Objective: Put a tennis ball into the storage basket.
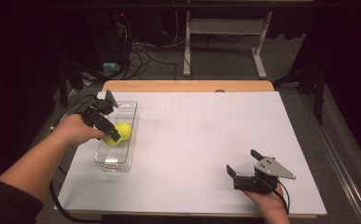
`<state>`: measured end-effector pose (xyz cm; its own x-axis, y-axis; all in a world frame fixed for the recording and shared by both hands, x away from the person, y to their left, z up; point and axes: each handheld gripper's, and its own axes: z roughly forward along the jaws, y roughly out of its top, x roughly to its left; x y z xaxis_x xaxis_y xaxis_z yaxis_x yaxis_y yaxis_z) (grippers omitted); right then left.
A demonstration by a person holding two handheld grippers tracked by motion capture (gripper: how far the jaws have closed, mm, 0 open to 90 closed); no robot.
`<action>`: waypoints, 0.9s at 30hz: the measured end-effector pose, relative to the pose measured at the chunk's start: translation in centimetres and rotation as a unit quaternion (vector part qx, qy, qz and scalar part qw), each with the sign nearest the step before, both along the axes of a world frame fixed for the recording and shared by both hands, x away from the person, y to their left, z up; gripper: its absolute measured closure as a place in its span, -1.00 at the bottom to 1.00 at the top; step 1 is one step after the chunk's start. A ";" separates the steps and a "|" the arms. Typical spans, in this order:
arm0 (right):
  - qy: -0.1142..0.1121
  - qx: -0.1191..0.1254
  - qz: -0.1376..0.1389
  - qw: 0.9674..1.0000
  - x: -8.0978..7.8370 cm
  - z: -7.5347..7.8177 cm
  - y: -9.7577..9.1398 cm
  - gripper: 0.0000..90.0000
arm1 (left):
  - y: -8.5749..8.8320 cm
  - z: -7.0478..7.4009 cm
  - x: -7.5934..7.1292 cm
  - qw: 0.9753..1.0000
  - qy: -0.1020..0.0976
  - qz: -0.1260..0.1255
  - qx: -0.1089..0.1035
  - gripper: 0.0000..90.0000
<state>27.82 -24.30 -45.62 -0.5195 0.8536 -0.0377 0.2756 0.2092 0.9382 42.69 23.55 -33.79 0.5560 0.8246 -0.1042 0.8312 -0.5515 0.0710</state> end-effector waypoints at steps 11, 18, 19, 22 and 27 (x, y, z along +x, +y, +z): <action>-0.001 -0.001 0.001 1.000 0.0 0.0 0.0 -1.00 | -0.2 -0.7 -0.1 1.000 0.007 -0.001 0.003 -0.38; 0.001 -0.002 0.001 1.000 0.0 0.0 0.0 -1.00 | -0.3 -1.5 -0.3 1.000 0.014 -0.005 0.005 -0.38; 0.000 -0.002 0.000 1.000 0.0 0.0 0.0 -1.00 | -0.4 -1.6 -0.3 1.000 0.014 -0.008 0.009 -0.38; 0.000 -0.002 0.000 1.000 0.0 0.0 0.0 -1.00 | -0.4 -1.9 -0.4 1.000 0.016 -0.007 0.008 -0.38; 0.000 -0.002 0.000 1.000 0.0 0.0 0.1 -1.00 | -0.6 -2.3 -0.6 1.000 0.017 -0.011 0.012 -0.38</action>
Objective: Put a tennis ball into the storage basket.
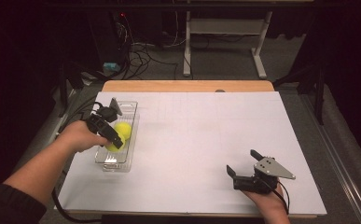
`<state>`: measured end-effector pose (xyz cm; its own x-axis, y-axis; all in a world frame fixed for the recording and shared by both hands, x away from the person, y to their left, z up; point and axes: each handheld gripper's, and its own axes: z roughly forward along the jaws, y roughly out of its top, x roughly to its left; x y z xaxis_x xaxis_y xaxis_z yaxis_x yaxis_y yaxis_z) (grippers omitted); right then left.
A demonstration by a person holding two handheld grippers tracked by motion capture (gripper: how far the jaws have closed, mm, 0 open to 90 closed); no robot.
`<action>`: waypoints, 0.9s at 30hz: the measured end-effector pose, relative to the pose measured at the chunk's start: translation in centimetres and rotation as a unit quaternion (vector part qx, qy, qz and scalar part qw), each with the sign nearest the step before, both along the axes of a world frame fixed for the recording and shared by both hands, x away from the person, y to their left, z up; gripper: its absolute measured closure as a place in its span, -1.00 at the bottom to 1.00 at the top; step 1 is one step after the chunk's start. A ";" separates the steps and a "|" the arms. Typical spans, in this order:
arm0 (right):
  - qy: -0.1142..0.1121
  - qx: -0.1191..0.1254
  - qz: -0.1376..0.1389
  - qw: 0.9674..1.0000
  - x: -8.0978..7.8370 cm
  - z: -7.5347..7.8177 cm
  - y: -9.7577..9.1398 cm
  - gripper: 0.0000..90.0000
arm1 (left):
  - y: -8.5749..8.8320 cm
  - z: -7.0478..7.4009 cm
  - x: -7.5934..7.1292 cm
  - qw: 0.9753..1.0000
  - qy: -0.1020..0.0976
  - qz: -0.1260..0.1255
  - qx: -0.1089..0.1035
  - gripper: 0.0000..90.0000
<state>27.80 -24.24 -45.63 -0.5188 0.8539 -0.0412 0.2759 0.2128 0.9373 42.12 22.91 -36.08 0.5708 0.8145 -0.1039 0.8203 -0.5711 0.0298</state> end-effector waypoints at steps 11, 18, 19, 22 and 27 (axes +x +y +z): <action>0.001 0.001 0.000 1.000 0.0 0.0 0.0 -1.00 | -0.4 -0.2 -0.1 1.000 0.003 -0.008 0.002 -0.39; 0.001 0.001 -0.001 1.000 0.0 0.0 0.0 -1.00 | -0.4 0.1 -0.4 1.000 -0.002 -0.023 -0.013 -0.54; 0.001 0.001 -0.001 1.000 0.0 0.0 0.0 -1.00 | -0.4 0.4 -0.4 1.000 -0.005 -0.020 -0.015 -0.69; 0.002 0.001 0.000 1.000 0.0 0.0 0.1 -1.00 | -0.4 0.7 -0.3 1.000 -0.008 -0.012 -0.009 -0.92; 0.001 0.001 0.000 1.000 0.0 0.0 0.1 -1.00 | -0.3 0.8 -0.3 1.000 -0.016 -0.003 -0.001 -0.99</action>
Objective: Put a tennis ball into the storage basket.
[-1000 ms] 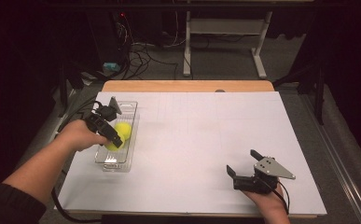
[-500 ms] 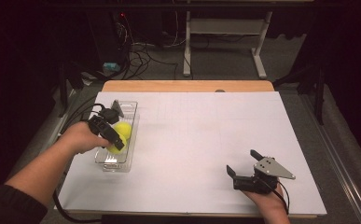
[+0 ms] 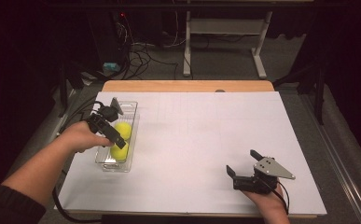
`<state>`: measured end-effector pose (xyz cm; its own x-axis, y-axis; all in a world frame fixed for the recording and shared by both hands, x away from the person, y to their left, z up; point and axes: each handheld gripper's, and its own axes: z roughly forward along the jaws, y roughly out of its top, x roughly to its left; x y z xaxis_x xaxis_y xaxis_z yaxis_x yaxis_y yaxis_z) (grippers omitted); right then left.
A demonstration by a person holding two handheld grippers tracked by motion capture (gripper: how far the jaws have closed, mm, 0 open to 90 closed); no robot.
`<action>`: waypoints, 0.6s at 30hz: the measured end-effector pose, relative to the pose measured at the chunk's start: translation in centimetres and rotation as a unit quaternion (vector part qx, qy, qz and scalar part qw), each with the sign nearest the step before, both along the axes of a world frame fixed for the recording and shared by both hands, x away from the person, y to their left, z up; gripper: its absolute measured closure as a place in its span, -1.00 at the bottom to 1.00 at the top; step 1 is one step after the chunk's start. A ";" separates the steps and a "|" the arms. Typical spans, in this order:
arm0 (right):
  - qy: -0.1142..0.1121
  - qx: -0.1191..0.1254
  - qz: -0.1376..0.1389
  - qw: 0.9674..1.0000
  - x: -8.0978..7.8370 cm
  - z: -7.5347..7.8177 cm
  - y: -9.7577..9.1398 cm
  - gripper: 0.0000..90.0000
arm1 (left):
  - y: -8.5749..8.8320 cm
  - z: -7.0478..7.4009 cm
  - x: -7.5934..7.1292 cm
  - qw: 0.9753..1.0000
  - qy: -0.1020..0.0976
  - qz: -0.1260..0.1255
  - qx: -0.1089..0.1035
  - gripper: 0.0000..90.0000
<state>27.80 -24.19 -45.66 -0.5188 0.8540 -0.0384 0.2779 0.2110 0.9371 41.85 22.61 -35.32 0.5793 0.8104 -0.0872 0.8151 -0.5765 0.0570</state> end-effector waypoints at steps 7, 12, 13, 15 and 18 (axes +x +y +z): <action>0.001 0.000 -0.001 1.000 0.0 0.0 0.0 -1.00 | 0.1 0.1 0.1 1.000 -0.001 0.004 0.000 -0.99; 0.001 0.000 -0.001 1.000 0.0 0.0 0.0 -1.00 | 0.1 0.1 0.1 1.000 -0.002 0.005 -0.001 -0.99; 0.001 -0.001 0.000 1.000 0.0 0.0 0.0 -1.00 | 0.1 0.1 0.1 1.000 -0.002 0.005 -0.002 -0.99; 0.001 -0.001 -0.001 1.000 0.0 0.0 0.0 -1.00 | 0.0 0.1 0.1 1.000 -0.003 0.005 -0.001 -0.99; 0.002 -0.001 -0.001 1.000 0.0 0.0 0.0 -1.00 | 0.0 0.2 0.1 1.000 -0.007 0.008 -0.004 -0.99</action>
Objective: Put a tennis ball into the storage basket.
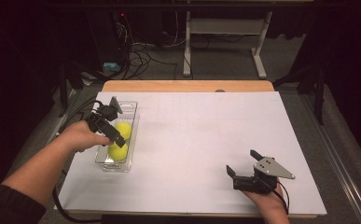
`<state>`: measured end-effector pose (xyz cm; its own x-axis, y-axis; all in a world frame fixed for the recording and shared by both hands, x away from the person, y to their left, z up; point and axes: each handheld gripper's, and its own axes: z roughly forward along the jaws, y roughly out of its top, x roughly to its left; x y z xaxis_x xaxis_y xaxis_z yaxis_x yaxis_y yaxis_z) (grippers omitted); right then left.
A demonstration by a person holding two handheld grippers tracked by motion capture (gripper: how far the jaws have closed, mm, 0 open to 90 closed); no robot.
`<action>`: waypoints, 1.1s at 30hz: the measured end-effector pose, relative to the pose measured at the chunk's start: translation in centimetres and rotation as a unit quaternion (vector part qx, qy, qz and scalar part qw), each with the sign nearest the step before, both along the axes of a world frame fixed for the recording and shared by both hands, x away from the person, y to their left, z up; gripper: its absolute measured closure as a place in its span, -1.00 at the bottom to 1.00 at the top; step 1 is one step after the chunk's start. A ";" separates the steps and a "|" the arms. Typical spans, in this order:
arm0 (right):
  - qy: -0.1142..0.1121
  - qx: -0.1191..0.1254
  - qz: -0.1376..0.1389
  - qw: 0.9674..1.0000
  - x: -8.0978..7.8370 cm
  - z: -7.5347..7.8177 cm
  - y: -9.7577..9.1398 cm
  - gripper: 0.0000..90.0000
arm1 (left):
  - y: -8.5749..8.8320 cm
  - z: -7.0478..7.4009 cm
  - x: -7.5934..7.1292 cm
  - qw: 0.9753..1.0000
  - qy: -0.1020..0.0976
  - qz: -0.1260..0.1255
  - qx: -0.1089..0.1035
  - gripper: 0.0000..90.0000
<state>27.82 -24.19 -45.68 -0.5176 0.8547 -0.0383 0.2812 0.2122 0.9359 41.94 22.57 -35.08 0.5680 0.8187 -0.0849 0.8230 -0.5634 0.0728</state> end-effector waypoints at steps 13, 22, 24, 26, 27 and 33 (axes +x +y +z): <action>-0.001 0.000 0.000 1.000 0.0 0.0 0.0 -1.00 | -1.5 0.3 0.1 1.000 -0.010 -0.006 -0.001 -0.99; -0.002 0.000 0.000 1.000 0.0 0.0 0.0 -1.00 | -3.2 0.7 0.0 1.000 -0.016 -0.019 -0.004 -0.99; -0.002 -0.001 0.001 1.000 0.0 0.0 0.0 -1.00 | -3.7 0.8 0.0 1.000 -0.015 -0.023 -0.007 -0.99; -0.003 0.001 0.002 1.000 0.0 0.0 0.0 -1.00 | -4.2 0.9 -0.1 0.999 -0.016 -0.028 -0.006 -0.99; -0.003 0.000 0.001 1.000 0.0 0.0 0.0 -1.00 | -4.4 0.9 -0.1 0.999 -0.017 -0.030 -0.007 -0.99; -0.002 0.000 0.002 1.000 0.0 0.0 0.0 -1.00 | -5.8 1.1 0.0 0.999 -0.022 -0.038 -0.009 -0.99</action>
